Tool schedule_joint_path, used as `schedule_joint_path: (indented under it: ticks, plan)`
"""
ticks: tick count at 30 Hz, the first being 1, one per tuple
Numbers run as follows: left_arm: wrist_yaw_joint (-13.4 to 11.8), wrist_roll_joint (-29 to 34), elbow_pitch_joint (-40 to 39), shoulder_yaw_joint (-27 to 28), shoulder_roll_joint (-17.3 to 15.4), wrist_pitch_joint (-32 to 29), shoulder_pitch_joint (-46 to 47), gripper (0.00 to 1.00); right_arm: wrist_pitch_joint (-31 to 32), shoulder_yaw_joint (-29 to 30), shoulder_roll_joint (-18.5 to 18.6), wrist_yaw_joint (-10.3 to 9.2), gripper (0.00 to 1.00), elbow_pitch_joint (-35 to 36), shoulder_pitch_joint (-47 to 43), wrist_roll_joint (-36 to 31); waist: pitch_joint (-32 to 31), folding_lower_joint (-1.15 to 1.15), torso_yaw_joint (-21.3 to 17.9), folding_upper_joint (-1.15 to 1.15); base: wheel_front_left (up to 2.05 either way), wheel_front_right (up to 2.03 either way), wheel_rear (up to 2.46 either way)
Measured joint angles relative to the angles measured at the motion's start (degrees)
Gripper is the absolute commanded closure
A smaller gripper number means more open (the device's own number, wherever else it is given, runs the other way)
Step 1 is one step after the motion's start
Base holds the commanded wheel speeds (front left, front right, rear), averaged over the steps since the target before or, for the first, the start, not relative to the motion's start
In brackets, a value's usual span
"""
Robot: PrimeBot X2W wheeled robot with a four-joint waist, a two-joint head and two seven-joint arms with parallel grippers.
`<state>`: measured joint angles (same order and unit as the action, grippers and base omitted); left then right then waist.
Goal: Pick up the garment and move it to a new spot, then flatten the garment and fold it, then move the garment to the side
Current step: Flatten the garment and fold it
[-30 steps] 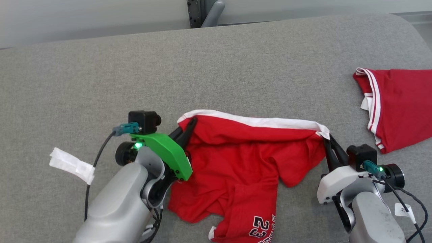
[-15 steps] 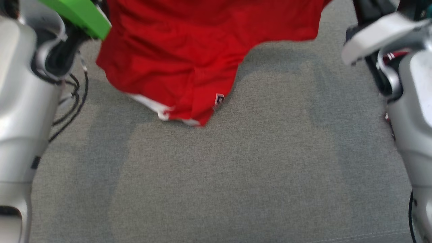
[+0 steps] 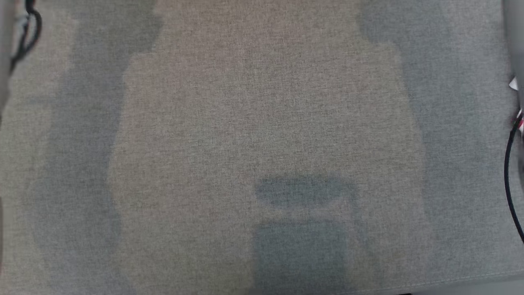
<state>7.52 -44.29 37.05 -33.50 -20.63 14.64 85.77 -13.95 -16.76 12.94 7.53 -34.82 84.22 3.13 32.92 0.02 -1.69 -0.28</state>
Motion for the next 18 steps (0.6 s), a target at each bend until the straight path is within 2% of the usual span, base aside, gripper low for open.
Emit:
schedule_joint_path:
  ticks: [3,5,11,14,16,18]
  plan:
    - [0.0,0.1,-2.78,-2.33,-0.64,0.15,-8.56,1.0,-0.82,-6.1,1.34,0.01,1.0,-0.66,-7.55,0.3,1.55,0.01,-0.18,0.0,0.0,0.0,0.0]
    - [-0.01,0.79,-7.21,-2.52,-1.7,0.24,-15.06,1.0,-0.88,-8.75,3.18,0.02,1.0,2.15,-13.39,1.71,1.53,0.01,-0.39,0.0,0.0,0.0,0.0]
    - [0.01,2.74,-19.27,-0.66,-3.46,0.4,-36.96,1.0,-1.04,-8.15,10.81,0.01,1.0,13.77,-32.97,7.36,-0.64,0.0,-0.16,0.0,0.0,0.0,0.0]
    - [0.01,4.1,-22.94,1.81,-3.12,0.42,-46.72,1.0,-1.08,-6.36,13.23,0.0,1.0,18.09,-42.61,8.21,-2.81,0.0,0.22,0.0,0.0,0.0,0.0]
    - [0.01,4.39,-24.38,3.35,-1.67,0.4,-53.95,1.0,-1.07,-6.62,14.73,0.02,1.0,20.09,-49.76,8.35,-4.76,0.0,0.48,0.0,0.0,0.0,0.0]
    - [0.01,4.86,-25.16,3.85,-1.15,0.4,-57.21,1.0,-1.08,-5.91,15.19,0.02,1.0,20.98,-53.09,8.46,-5.87,-0.01,0.61,0.0,0.0,0.0,0.0]
